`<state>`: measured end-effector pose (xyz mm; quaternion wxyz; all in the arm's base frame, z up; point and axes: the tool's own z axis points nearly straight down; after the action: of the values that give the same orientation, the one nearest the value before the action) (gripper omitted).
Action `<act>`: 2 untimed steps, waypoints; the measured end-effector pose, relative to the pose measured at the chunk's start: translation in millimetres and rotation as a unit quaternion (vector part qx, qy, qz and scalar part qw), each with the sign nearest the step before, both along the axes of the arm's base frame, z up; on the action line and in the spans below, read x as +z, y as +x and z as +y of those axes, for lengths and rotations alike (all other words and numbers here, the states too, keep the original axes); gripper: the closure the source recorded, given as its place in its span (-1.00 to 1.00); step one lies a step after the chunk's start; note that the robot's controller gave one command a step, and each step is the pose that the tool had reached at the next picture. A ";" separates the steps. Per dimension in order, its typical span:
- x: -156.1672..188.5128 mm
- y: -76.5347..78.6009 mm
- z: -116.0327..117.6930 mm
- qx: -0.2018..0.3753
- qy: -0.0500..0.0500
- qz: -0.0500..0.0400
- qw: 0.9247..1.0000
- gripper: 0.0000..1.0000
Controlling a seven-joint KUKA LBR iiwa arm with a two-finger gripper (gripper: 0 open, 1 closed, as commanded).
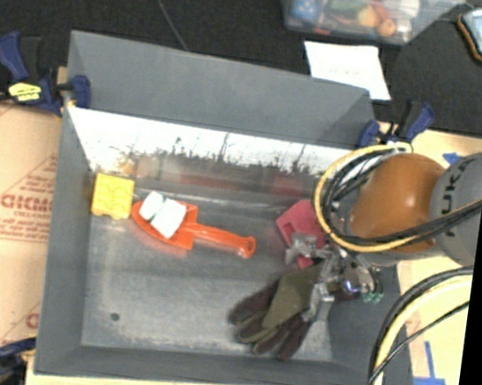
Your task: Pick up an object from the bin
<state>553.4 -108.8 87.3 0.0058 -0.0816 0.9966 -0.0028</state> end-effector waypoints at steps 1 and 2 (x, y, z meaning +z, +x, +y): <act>0.6 7.1 -0.7 0.033 -0.001 -0.002 0.999 -1.00; -4.6 11.1 -5.3 0.035 -0.001 -0.004 0.999 -1.00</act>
Offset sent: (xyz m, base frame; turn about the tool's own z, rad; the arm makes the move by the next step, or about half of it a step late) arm 0.0134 -0.0141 -0.0173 -0.0500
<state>564.5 -114.2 82.7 0.0095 -0.1164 0.9931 -0.0035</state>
